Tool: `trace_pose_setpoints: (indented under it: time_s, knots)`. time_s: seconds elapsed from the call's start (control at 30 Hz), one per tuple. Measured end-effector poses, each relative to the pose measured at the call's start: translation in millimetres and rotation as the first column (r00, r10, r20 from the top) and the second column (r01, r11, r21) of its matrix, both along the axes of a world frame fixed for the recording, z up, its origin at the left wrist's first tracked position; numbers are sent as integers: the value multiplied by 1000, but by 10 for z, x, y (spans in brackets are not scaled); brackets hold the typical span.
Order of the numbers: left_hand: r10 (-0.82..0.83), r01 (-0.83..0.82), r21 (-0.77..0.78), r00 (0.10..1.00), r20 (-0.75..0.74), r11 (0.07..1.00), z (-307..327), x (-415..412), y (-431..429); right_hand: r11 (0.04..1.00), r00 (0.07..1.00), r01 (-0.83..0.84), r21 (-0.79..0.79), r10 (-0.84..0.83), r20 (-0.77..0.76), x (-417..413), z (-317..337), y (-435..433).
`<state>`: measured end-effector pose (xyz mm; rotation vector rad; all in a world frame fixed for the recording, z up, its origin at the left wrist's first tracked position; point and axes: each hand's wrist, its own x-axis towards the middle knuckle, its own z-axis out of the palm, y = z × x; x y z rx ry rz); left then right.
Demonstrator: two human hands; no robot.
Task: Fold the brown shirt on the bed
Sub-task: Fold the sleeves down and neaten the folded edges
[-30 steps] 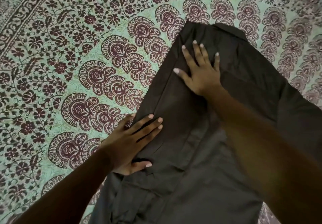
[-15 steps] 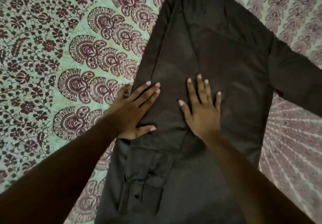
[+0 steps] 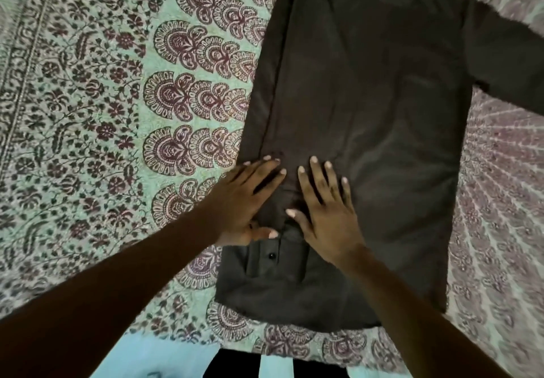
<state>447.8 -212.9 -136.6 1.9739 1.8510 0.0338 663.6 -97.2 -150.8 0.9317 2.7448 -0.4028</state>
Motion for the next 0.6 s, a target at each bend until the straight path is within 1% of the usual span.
trace_pose_setpoints:
  time_s: [0.1,0.2,0.33,0.47,0.53,0.6]
  knots:
    - [-45,44,-32,998,-48,999,-40,51,-160,998,998,-64,-16,64,24,285,80,-267]
    - [-37,35,-23,996,-77,999,-56,105,-239,993,992,-115,-26,116,46,481,114,-432]
    - [-39,37,-19,995,-90,999,-57,126,-248,992,991,-126,-16,127,37,546,130,-482]
    - [-57,47,-85,992,-115,995,-42,125,-218,985,985,-172,-32,172,15,578,129,-498]
    - [-62,44,-144,990,-128,989,-16,151,-193,979,980,-198,-43,197,-11,613,146,-450]
    - [-35,14,-172,992,-121,985,44,205,-172,979,978,-188,-81,179,-111,660,161,-383]
